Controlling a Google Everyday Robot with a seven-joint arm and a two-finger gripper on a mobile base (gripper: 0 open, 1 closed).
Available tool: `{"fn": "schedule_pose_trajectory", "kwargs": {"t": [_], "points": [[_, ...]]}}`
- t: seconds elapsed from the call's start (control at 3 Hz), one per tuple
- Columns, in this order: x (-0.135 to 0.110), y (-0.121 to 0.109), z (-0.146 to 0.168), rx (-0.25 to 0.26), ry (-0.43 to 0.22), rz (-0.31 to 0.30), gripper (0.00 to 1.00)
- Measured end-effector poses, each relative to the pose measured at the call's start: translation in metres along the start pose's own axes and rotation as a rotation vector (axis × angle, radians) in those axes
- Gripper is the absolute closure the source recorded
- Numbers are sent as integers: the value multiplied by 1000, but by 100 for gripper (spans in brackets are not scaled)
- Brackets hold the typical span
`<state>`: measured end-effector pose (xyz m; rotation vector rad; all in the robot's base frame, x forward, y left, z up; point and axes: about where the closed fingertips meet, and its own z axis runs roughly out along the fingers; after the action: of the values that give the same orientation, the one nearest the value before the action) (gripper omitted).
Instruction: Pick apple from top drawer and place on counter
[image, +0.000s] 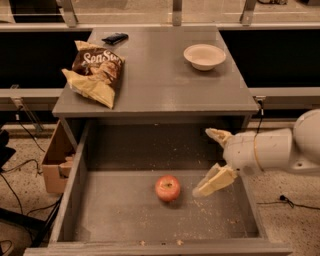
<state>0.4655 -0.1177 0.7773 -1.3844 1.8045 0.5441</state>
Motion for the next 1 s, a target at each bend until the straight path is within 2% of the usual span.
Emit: {"fn": "schedule_pose_trajectory", "kwargs": {"t": [0.33,0.67,1.0], "points": [[3,-20,42,52,-136,22,0],[8,-24,82,73,-176,12,0],[22,-12,114,73,-166,-24,0]]}}
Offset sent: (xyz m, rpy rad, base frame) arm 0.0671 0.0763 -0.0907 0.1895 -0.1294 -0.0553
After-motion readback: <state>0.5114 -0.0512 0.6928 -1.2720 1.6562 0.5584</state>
